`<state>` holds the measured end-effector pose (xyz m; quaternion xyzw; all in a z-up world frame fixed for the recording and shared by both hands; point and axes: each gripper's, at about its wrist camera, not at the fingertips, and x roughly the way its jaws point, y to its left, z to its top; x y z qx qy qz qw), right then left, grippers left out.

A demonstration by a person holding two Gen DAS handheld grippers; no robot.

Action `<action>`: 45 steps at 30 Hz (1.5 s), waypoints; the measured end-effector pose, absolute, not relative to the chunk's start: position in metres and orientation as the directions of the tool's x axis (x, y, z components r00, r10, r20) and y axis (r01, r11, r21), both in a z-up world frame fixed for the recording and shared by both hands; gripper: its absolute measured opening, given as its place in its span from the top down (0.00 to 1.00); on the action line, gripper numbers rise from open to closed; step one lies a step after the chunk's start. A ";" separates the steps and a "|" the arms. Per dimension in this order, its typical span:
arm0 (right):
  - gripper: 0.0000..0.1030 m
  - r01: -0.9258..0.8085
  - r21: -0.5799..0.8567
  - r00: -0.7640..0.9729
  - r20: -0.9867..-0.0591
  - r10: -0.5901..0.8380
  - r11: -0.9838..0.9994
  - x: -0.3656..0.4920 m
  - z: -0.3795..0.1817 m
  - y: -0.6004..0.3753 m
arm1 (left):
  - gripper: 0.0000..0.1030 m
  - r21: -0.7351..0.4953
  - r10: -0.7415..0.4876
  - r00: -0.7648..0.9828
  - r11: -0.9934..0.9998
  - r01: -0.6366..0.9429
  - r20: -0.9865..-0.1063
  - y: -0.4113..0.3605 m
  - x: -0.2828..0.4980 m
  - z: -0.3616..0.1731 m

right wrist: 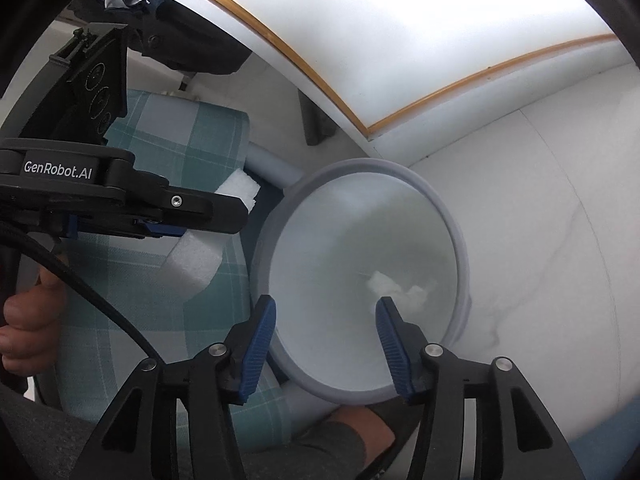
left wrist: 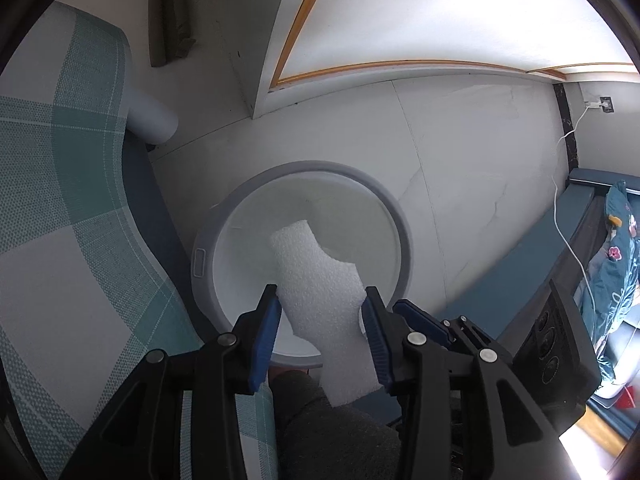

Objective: Collect trash
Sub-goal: 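Open the right gripper over the bin while the left gripper releases the foam, then move both open grippers back over the table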

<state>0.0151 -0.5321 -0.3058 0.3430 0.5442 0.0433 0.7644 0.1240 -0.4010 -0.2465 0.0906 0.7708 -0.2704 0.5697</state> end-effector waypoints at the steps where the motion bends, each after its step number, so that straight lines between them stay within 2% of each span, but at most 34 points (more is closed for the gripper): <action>1: 0.47 0.316 0.576 0.403 -0.801 0.443 0.754 0.014 -0.307 -0.533 | 0.54 -0.312 -0.168 -0.334 0.839 0.446 -0.927 -0.401 0.124 -0.247; 2: 0.46 0.324 0.581 0.403 -0.799 0.447 0.747 0.011 -0.307 -0.535 | 0.44 -0.309 -0.167 -0.331 0.842 0.442 -0.929 -0.402 0.127 -0.248; 4: 0.45 0.333 0.583 0.404 -0.799 0.446 0.741 0.008 -0.307 -0.537 | 0.37 -0.299 -0.165 -0.320 0.850 0.433 -0.933 -0.400 0.129 -0.246; 9: 0.37 0.351 0.571 0.426 -0.803 0.417 0.742 -0.014 -0.296 -0.548 | 0.37 -0.285 -0.162 -0.297 0.852 0.440 -0.941 -0.399 0.128 -0.240; 15: 0.34 0.386 0.557 0.463 -0.806 0.368 0.735 -0.026 -0.283 -0.561 | 0.37 -0.253 -0.145 -0.244 0.827 0.502 -0.959 -0.403 0.124 -0.233; 23: 0.32 0.433 0.525 0.523 -0.808 0.269 0.733 -0.032 -0.247 -0.576 | 0.37 -0.129 -0.138 -0.036 0.761 0.636 -0.990 -0.400 0.110 -0.186; 25: 0.32 0.442 0.496 0.541 -0.812 0.219 0.748 -0.034 -0.227 -0.578 | 0.37 -0.107 -0.147 0.009 0.764 0.637 -0.989 -0.393 0.108 -0.171; 28: 0.25 0.437 0.479 0.591 -0.791 0.159 0.762 -0.039 -0.192 -0.579 | 0.37 -0.102 -0.187 0.070 0.771 0.629 -0.980 -0.379 0.106 -0.146; 32: 0.24 0.414 0.389 0.629 -0.776 0.050 0.823 -0.041 -0.141 -0.575 | 0.37 -0.070 -0.243 0.207 0.791 0.608 -0.948 -0.355 0.103 -0.100; 34: 0.21 0.410 0.349 0.653 -0.757 -0.004 0.843 -0.042 -0.118 -0.571 | 0.37 -0.062 -0.265 0.265 0.807 0.588 -0.927 -0.343 0.103 -0.081; 39: 0.08 0.377 0.245 0.728 -0.675 -0.122 0.893 -0.047 -0.049 -0.550 | 0.36 -0.020 -0.290 0.421 0.842 0.539 -0.859 -0.302 0.101 -0.033; 45: 0.06 0.299 0.163 0.807 -0.569 -0.158 0.940 -0.051 0.022 -0.502 | 0.36 -0.055 -0.317 0.495 0.880 0.473 -0.809 -0.255 0.102 -0.007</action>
